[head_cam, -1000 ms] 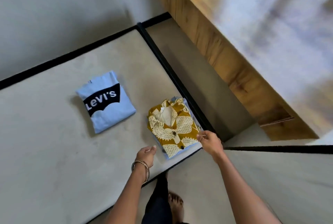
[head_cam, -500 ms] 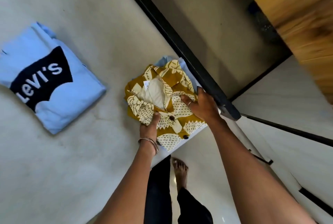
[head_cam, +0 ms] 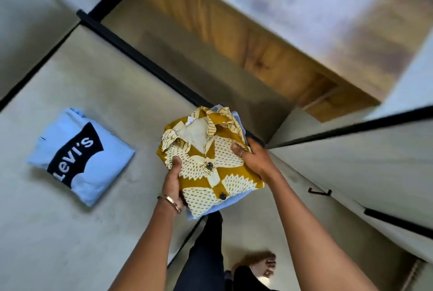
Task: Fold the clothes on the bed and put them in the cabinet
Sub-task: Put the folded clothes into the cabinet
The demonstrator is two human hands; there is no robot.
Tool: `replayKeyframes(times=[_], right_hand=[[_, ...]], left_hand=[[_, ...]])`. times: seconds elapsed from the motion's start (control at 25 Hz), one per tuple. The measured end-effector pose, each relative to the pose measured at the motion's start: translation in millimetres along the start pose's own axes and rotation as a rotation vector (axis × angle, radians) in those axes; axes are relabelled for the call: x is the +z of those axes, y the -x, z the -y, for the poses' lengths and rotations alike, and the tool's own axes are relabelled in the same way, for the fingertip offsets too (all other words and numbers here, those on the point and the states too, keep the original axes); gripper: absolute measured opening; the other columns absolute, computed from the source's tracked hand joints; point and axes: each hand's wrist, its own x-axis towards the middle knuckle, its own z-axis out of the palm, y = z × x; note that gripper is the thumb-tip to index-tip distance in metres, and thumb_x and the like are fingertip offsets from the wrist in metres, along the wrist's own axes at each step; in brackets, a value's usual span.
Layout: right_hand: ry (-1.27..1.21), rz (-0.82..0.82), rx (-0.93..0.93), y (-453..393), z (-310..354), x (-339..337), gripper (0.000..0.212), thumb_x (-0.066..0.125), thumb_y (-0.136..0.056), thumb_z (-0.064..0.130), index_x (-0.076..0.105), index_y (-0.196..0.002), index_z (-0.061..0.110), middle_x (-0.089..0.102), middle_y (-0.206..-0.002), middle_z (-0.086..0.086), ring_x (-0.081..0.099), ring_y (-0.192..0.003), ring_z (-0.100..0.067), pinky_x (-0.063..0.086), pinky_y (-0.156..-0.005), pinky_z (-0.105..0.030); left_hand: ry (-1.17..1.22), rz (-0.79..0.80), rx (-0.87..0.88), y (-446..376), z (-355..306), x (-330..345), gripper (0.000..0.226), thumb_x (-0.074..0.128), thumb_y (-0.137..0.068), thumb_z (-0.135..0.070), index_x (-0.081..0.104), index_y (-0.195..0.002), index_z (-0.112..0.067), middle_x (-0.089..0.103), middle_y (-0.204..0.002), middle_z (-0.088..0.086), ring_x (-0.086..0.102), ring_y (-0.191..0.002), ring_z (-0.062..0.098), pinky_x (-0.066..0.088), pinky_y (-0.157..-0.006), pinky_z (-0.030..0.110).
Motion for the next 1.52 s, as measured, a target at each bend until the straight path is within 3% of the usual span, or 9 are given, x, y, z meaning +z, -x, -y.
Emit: replayKeyframes(times=[0.16,0.24,0.32,0.48,0.76,1.0,1.12,1.32,1.52], right_hand=[[-0.301,-0.113,-0.088,95.8,-32.5,-58.6,0.045,0.064,-0.086,0.059,0.054,-0.124,0.039,0.064,-0.125,0.007,0.064,-0.105,-0.015,0.052,-0.097,-0.042],[-0.463,-0.213,-0.136,165.9,-74.4,-95.1,0.043,0.068,-0.084,0.055,0.058,-0.122,0.037,0.068,-0.120,0.007,0.067,-0.104,-0.018,0.054,-0.095,-0.045],[-0.643,-0.290,-0.168,228.1,-116.8,-129.1,0.034,0.069,-0.089,0.039,0.061,-0.120,0.029,0.071,-0.117,0.001,0.070,-0.101,-0.021,0.057,-0.090,-0.044],[-0.862,-0.515,-0.199,364.9,-219.7,-190.8,0.028,0.065,-0.093,0.025,0.060,-0.121,0.023,0.072,-0.113,-0.007,0.072,-0.097,-0.026,0.059,-0.085,-0.047],[-1.068,-1.007,-0.181,559.5,-374.7,-238.0,0.036,0.070,-0.089,0.035,0.062,-0.121,0.021,0.073,-0.111,-0.007,0.071,-0.099,-0.029,0.058,-0.086,-0.050],[-1.218,-1.298,-0.079,680.0,-485.4,-247.3,0.030,0.070,-0.089,0.034,0.062,-0.115,0.021,0.073,-0.106,-0.009,0.073,-0.092,-0.028,0.060,-0.081,-0.046],[-1.265,-1.376,-0.014,718.1,-557.1,-256.7,0.032,0.070,-0.088,0.034,0.061,-0.116,0.020,0.073,-0.106,-0.009,0.073,-0.089,-0.027,0.061,-0.076,-0.043],[-1.252,-1.373,0.075,744.4,-668.2,-302.2,0.028,0.065,-0.093,0.034,0.060,-0.119,0.027,0.071,-0.111,-0.006,0.071,-0.096,-0.026,0.060,-0.082,-0.044],[-1.244,-1.287,0.162,755.3,-750.7,-353.9,0.022,0.063,-0.092,0.040,0.062,-0.114,0.040,0.069,-0.115,0.000,0.068,-0.103,-0.024,0.057,-0.089,-0.049]], left_hand=[[-0.183,0.090,0.097,61.6,18.6,62.8,0.093,0.075,-0.063,-0.066,0.049,-0.138,-0.017,0.057,-0.135,0.016,0.054,-0.122,0.040,0.037,-0.104,0.063],[-0.279,0.185,0.074,102.6,57.1,101.7,0.090,0.076,-0.067,-0.064,0.050,-0.138,-0.016,0.055,-0.136,0.018,0.053,-0.123,0.042,0.035,-0.105,0.064],[-0.377,0.264,0.058,136.6,98.1,144.1,0.086,0.077,-0.066,-0.060,0.053,-0.135,-0.015,0.057,-0.133,0.019,0.056,-0.119,0.042,0.038,-0.103,0.063],[-0.682,0.411,0.038,205.2,201.8,235.1,0.095,0.086,-0.047,-0.061,0.058,-0.126,-0.018,0.066,-0.121,0.017,0.063,-0.109,0.040,0.044,-0.099,0.060],[-1.084,0.782,-0.049,293.3,395.5,361.8,0.076,0.076,-0.061,-0.064,0.063,-0.123,-0.022,0.068,-0.118,0.012,0.066,-0.106,0.035,0.048,-0.096,0.057],[-1.357,0.957,-0.196,364.0,557.9,423.5,0.088,0.085,-0.045,-0.064,0.067,-0.117,-0.017,0.071,-0.111,0.014,0.067,-0.101,0.037,0.049,-0.094,0.057],[-1.446,0.973,-0.270,381.0,648.9,439.8,0.083,0.086,-0.049,-0.060,0.068,-0.115,-0.013,0.071,-0.109,0.015,0.069,-0.099,0.036,0.052,-0.093,0.053],[-1.494,0.843,-0.253,376.4,777.3,462.8,0.055,0.067,-0.078,-0.060,0.068,-0.105,-0.012,0.074,-0.095,0.015,0.071,-0.089,0.035,0.054,-0.087,0.054],[-1.522,0.687,-0.184,376.4,861.3,489.6,0.062,0.057,-0.082,-0.065,0.064,-0.107,-0.009,0.070,-0.106,0.016,0.067,-0.093,0.035,0.054,-0.089,0.052]])
